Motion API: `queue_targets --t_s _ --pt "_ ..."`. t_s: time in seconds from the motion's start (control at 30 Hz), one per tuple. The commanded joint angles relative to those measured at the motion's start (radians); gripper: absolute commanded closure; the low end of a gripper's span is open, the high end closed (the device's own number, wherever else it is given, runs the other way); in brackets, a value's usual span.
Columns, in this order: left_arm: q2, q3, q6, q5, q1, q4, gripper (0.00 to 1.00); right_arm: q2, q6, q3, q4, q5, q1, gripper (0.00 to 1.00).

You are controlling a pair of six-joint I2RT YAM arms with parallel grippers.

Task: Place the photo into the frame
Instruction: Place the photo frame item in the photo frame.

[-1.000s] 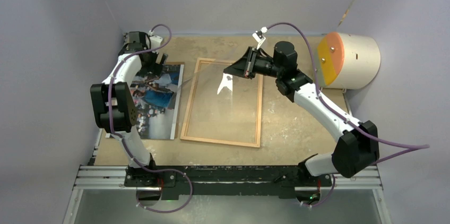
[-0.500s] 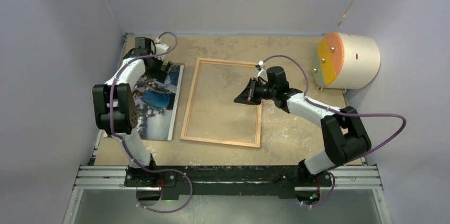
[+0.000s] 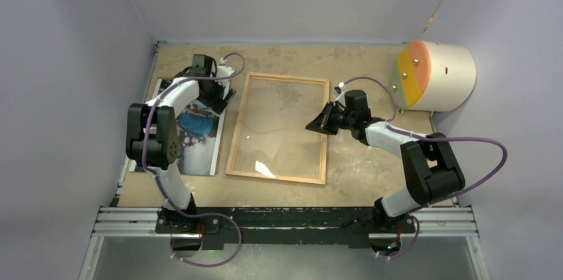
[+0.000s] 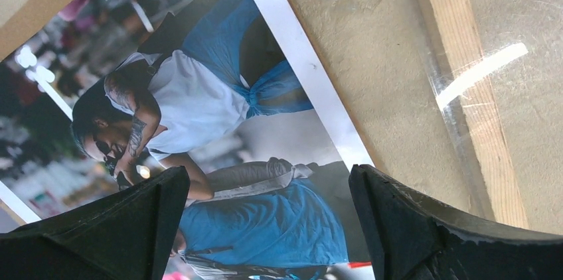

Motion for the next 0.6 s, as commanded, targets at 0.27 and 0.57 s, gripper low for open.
queue_targets --t_s 0.27,0.57 --pt "-0.002 0.036 0.009 -0.020 -0.019 0.005 0.00 0.013 0.001 -0.033 0.102 0.035 -0.034 1.00" --pt "0.011 0.048 0.014 -0.022 -0.019 -0.004 0.00 0.034 0.022 -0.065 0.154 0.013 -0.057 1.00"
